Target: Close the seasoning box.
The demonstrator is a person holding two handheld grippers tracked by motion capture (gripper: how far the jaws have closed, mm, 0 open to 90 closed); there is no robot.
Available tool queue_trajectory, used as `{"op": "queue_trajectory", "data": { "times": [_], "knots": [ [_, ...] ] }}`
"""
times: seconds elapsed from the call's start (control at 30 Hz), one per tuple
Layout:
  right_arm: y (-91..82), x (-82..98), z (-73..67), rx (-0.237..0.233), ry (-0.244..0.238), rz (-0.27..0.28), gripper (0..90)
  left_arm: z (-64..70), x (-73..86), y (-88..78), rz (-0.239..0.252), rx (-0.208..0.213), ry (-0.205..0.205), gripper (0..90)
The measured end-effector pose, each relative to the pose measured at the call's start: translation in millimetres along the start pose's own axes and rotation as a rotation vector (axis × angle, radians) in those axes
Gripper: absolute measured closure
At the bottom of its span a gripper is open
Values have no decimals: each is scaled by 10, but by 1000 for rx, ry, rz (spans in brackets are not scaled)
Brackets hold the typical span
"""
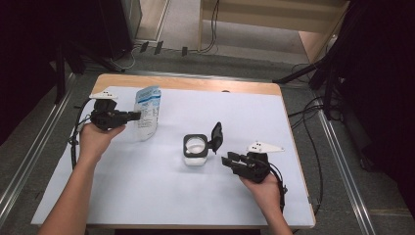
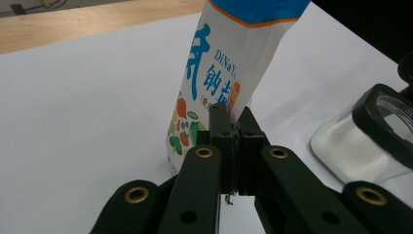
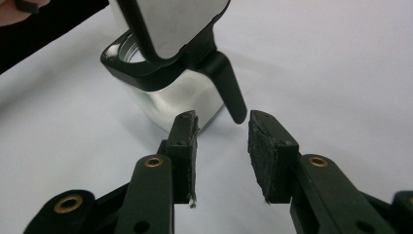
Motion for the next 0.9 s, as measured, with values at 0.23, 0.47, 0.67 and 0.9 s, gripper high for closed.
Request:
{"op": "queue_trajectory", "data": {
  "times": [0.23,0.47,0.67,0.9],
  "knots": [
    [25,-32,38,13,3,2,658,-20,101,-63,14,15,-8,892],
    [51,-56,45,37,-11,7,673,-6,179,-102,20,26,-24,873],
    [70,-90,87,39,18,15,696,15,172,-78,24,17,-16,816],
    [95,-92,85,41,25,6,697,17,167,-66,27,11,-18,770]
  ]
}}
Point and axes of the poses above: each handheld gripper's, and its own axes: y roughly forward along the jaws, x roughly out of its underside, z roughly to its right, the point moved 6 cm from there along y, roughly forward along the jaws, and after that the axes turned 12 degrees about x, right-handed, at the moved point
